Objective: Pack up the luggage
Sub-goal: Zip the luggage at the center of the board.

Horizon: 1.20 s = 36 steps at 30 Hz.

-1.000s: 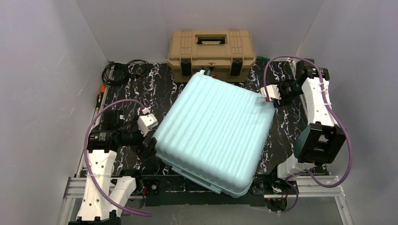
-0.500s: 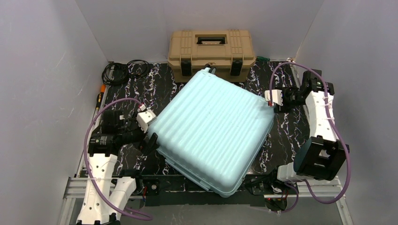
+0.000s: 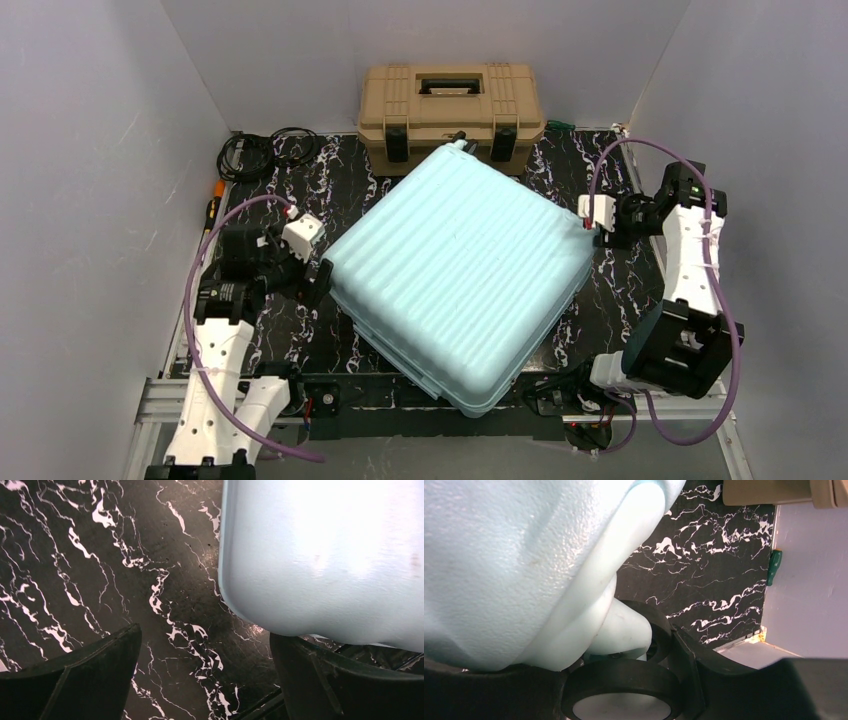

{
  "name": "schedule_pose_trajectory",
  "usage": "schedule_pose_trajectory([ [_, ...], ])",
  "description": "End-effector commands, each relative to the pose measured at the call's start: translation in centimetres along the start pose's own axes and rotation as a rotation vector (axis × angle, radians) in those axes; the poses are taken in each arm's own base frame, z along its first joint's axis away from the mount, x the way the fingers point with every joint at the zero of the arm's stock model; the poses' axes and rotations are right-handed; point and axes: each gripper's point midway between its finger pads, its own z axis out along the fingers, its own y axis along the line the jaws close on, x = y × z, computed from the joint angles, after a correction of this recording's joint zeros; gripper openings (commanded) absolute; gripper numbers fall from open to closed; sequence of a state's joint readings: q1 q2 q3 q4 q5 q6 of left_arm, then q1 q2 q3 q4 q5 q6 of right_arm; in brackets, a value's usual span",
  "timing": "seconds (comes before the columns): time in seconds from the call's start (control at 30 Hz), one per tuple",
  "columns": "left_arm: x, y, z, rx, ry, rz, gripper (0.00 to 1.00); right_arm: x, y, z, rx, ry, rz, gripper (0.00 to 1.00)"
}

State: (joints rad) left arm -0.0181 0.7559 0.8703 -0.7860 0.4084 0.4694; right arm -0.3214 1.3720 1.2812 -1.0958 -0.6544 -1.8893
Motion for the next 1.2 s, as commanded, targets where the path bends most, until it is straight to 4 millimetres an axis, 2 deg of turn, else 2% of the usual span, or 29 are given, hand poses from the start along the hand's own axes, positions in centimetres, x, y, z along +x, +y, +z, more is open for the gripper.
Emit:
schedule_pose_trajectory([
  [0.0,-2.9,2.7,1.4,-0.09,-0.07,-0.068,0.98,-0.5,-2.8,-2.5,0.142,0.029,-0.093,0.01],
  [0.27,-3.9,3.7,3.7,-0.141,-0.012,-0.023,0.98,-0.3,-2.8,-3.2,0.167,0.054,-0.034,0.01],
  [0.43,-6.3,4.5,4.0,-0.177,-0.041,-0.002,0.98,-0.2,-2.5,-3.3,0.159,0.056,0.009,0.01],
  [0.5,-7.1,4.7,4.4,-0.173,-0.041,-0.009,0.98,-0.2,-2.5,-3.4,0.158,0.052,0.035,0.12],
  [0.6,-7.5,4.5,5.3,-0.163,-0.022,-0.005,0.98,-0.3,-2.2,-3.3,0.148,0.044,0.092,0.19],
  [0.7,-7.7,4.4,5.8,-0.167,-0.021,0.004,0.98,0.1,-2.0,-3.5,0.137,0.032,0.163,0.41],
  [0.73,-7.9,4.5,5.7,-0.173,-0.028,0.003,0.98,0.0,-1.9,-3.7,0.131,0.024,0.185,0.43],
  [0.87,-8.7,4.6,5.7,-0.174,-0.058,0.011,0.98,0.8,-1.6,-4.9,0.114,-0.032,0.297,0.55],
  [1.0,-9.2,4.3,6.4,-0.144,-0.055,0.0,0.98,1.6,-0.9,-6.2,0.075,-0.083,0.398,0.74],
  [1.17,-9.6,4.1,7.0,-0.122,-0.052,-0.009,0.98,3.7,1.0,-6.5,0.062,-0.033,0.419,0.82],
])
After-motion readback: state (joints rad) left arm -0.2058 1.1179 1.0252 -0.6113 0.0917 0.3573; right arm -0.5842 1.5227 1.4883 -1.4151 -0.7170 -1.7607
